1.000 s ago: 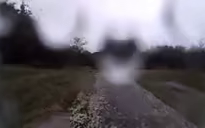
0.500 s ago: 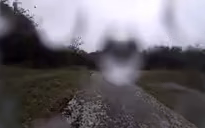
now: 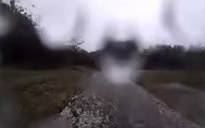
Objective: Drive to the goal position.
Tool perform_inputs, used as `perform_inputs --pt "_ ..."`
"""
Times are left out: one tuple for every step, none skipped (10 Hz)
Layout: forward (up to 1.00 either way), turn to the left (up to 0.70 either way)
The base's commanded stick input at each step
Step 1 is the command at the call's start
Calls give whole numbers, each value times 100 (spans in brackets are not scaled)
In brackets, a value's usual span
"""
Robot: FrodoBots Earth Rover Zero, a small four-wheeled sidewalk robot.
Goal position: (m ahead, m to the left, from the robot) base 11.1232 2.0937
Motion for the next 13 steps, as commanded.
perform_inputs --pt "70 0" --pt "70 0" --pt "70 0" --pt "70 0" --pt "70 0" --pt "70 0" --pt "70 0" --pt "70 0" --pt "70 0" --pt "70 0" --pt "70 -28" --pt "70 -28" --pt "70 -25"
